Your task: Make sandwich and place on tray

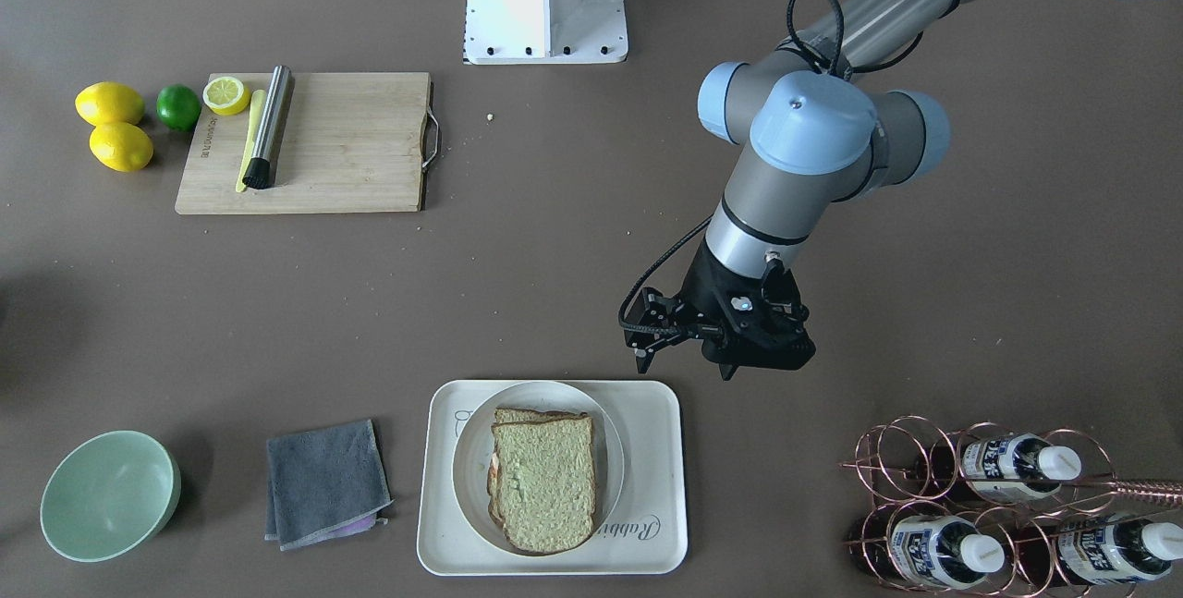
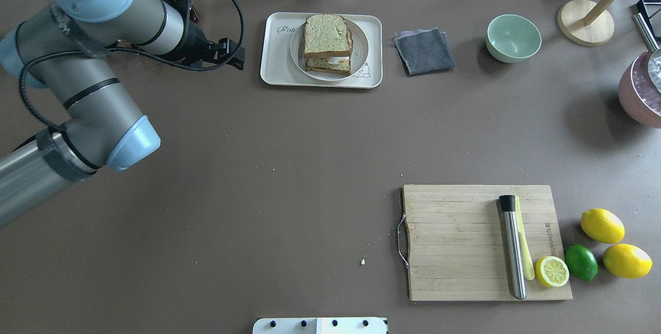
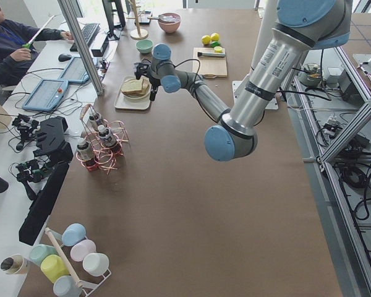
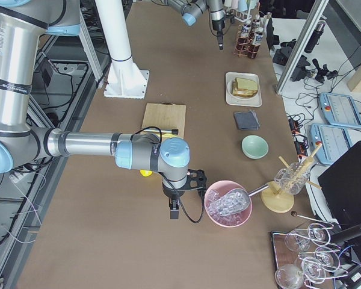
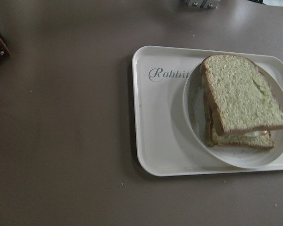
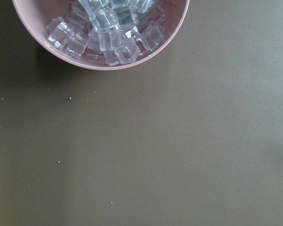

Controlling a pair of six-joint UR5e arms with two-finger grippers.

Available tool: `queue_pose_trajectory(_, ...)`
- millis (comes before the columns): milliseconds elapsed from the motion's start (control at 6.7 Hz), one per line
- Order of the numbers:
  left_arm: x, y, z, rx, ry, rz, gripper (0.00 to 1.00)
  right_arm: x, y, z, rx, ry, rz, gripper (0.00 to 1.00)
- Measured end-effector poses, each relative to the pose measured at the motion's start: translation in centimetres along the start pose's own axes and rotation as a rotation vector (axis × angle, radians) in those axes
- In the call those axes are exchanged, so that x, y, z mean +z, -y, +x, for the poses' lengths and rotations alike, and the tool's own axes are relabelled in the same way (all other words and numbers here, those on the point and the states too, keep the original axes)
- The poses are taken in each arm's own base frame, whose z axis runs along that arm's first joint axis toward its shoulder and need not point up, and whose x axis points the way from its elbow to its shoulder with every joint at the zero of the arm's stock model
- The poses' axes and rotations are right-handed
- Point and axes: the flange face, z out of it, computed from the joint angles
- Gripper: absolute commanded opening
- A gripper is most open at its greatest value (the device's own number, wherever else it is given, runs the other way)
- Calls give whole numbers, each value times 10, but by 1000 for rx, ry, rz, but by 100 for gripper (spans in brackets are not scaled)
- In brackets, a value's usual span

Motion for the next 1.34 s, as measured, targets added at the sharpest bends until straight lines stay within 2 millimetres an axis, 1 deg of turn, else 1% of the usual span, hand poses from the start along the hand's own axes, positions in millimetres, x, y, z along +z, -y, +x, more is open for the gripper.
queue_pose_trajectory(149,-18,-32,-48,55,23,-20,97,0,0,0,1,1,0,100)
queue_pose_trajectory(299,-37,-54,-98,111,64,-28,97,0,0,0,1,2,0,100)
queue_pose_trajectory(448,-61,-69,-158,172,116,-37,97,0,0,0,0,4,0,100)
queue_pose_trajectory(597,-89,-75,-218,232,147,-62,97,0,-1,0,0,5,0,100)
queue_pose_trajectory(747,-118,-76,-282,284,148,-94,97,1,-1,0,-1,6,0,100)
queue_pose_trajectory(896,-141,-74,-346,318,136,-113,97,0,-1,0,-1,7,0,100)
queue_pose_trajectory(1045,-158,-75,-399,345,139,-122,97,0,-1,0,-2,7,0,100)
queue_pose_trajectory(1195,-175,-78,-440,370,156,-137,97,0,0,-1,-3,7,1,100)
queue_pose_trajectory(1344,-194,-83,-473,391,175,-159,97,0,0,-1,-3,7,1,100)
